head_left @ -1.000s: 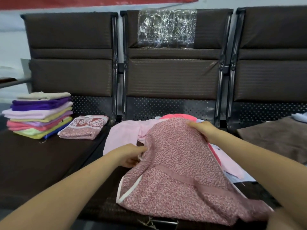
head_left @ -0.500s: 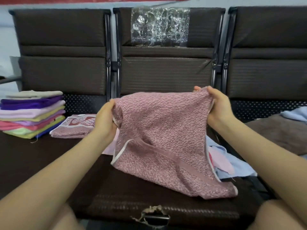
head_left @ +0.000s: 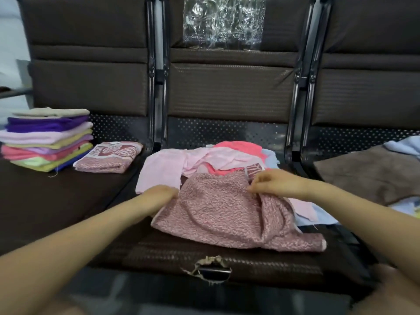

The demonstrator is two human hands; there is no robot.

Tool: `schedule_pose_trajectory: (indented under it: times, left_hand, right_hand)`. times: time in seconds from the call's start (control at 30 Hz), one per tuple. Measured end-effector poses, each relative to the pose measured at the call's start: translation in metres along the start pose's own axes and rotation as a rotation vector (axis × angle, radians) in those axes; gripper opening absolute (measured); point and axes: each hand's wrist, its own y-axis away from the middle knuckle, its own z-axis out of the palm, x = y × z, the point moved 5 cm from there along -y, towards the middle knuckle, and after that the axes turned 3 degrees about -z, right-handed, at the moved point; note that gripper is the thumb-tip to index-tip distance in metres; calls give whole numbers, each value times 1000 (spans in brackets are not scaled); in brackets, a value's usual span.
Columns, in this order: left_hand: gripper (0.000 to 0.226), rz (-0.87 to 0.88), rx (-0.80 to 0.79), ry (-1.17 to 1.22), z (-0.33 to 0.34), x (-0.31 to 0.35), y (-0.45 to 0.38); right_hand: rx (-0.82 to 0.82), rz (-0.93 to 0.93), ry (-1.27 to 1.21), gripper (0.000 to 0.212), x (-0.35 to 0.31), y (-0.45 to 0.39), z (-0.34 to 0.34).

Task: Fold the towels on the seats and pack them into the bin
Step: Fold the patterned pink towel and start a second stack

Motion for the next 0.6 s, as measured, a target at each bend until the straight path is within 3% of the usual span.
schedule_pose_trajectory:
  times: [0.07,0.17,0.27,0.33,0.43,0.5,0.6]
  left_hand:
    - [38,28,38,168,-6,8,-10]
    - [41,1,17,294,-6,16,-24]
    - [39,163,36,287,0,28,-34]
    - [34,310,44,227,5,36,-38]
    - [28,408,-70,304,16,44,-37]
    - [23,475,11,460,2,54,-26]
    - [26,558,311,768,-45,62,-3]
  right_hand:
    - [234,-34,-38,26,-1,-10,-12]
    - [397,-12,58,26,3,-22,-17]
    - [426,90,47,46,14,-37,-14]
    - [407,92,73,33,18,-45,-15]
    - [427,-1,66,28,15,-50,-22]
    - [495,-94,-91,27,9,-49,-31]
    - [674,-177,-574,13,7,-35,-57]
